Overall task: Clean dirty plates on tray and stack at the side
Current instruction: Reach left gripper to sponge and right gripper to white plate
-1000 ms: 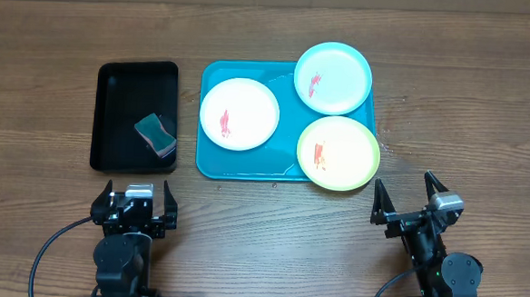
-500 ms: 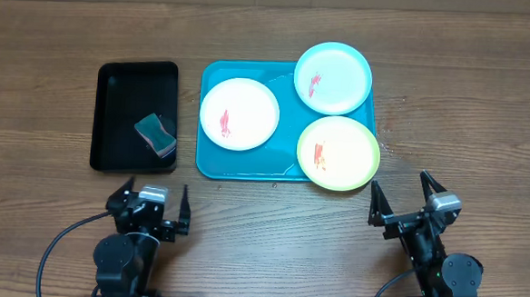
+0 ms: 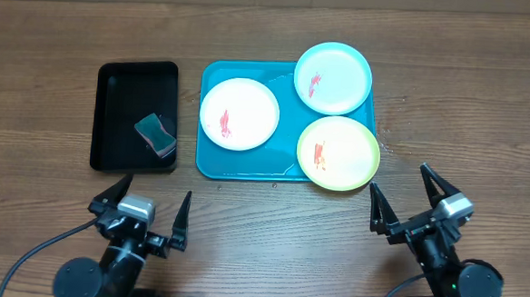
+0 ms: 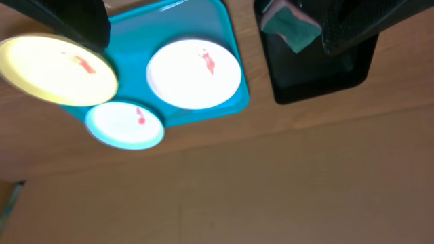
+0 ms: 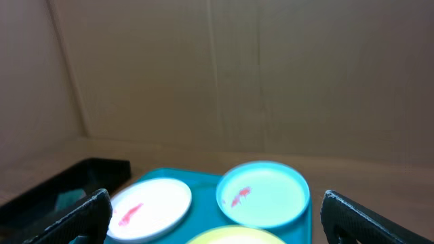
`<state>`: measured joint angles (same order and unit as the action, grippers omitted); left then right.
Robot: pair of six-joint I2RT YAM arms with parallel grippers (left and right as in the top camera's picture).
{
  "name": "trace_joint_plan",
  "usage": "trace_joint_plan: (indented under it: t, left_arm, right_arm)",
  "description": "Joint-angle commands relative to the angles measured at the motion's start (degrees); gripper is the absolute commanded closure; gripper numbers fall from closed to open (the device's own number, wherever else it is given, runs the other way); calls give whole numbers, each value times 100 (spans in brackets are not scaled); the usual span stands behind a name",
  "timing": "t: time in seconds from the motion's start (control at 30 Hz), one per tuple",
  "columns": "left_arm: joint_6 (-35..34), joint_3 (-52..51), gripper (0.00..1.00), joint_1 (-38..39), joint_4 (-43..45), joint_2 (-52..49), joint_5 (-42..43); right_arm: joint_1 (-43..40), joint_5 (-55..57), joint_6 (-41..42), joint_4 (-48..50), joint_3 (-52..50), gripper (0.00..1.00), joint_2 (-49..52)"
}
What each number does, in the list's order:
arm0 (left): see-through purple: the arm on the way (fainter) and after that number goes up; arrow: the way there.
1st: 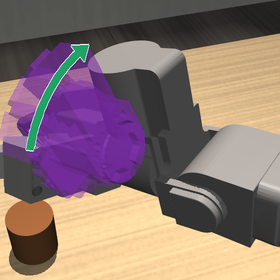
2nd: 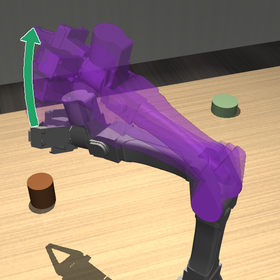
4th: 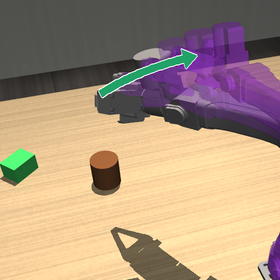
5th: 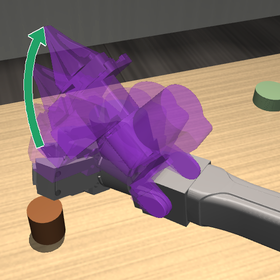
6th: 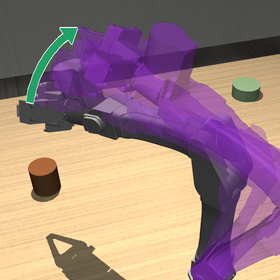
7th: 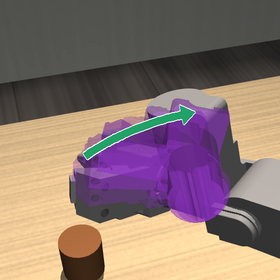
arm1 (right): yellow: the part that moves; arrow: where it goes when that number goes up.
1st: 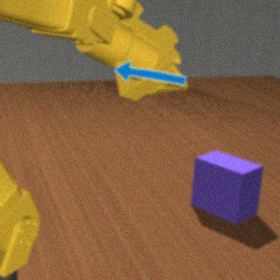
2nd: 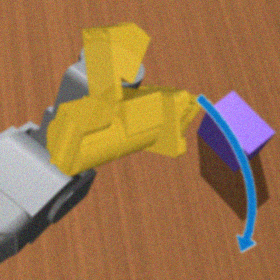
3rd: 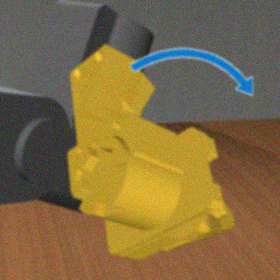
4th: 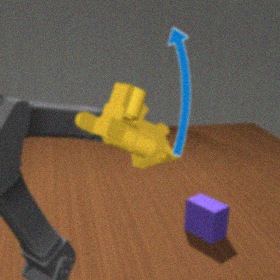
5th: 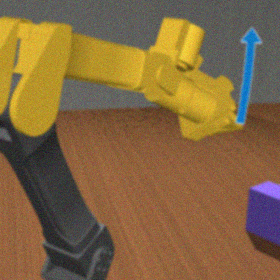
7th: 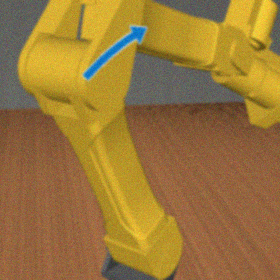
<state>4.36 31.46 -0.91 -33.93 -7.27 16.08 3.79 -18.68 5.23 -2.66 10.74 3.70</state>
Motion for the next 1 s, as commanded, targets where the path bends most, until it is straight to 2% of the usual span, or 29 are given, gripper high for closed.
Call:
trace_joint_plan:
  t: [0.0,0.2,0.43,0.7,0.97]
  left_arm:
    - [-116,743,0,-57,-291,-457,267]
    - [-118,2124,0,-57,-839,-1641,264]
    - [-118,3860,0,-55,-1930,-3049,79]
    - [-116,5639,0,125,-3145,-4435,-699]
    - [-31,7136,0,970,-3414,-5755,-1563]
  right_arm:
    - [33,-162,74,-50,518,0,363]
    - [33,-538,72,-356,1504,0,1547]
    - [33,-651,55,-1327,3082,0,2986]
    - [33,-649,-13,-3119,5156,0,4712]
    - [116,-651,-446,-5617,7718,0,6728]
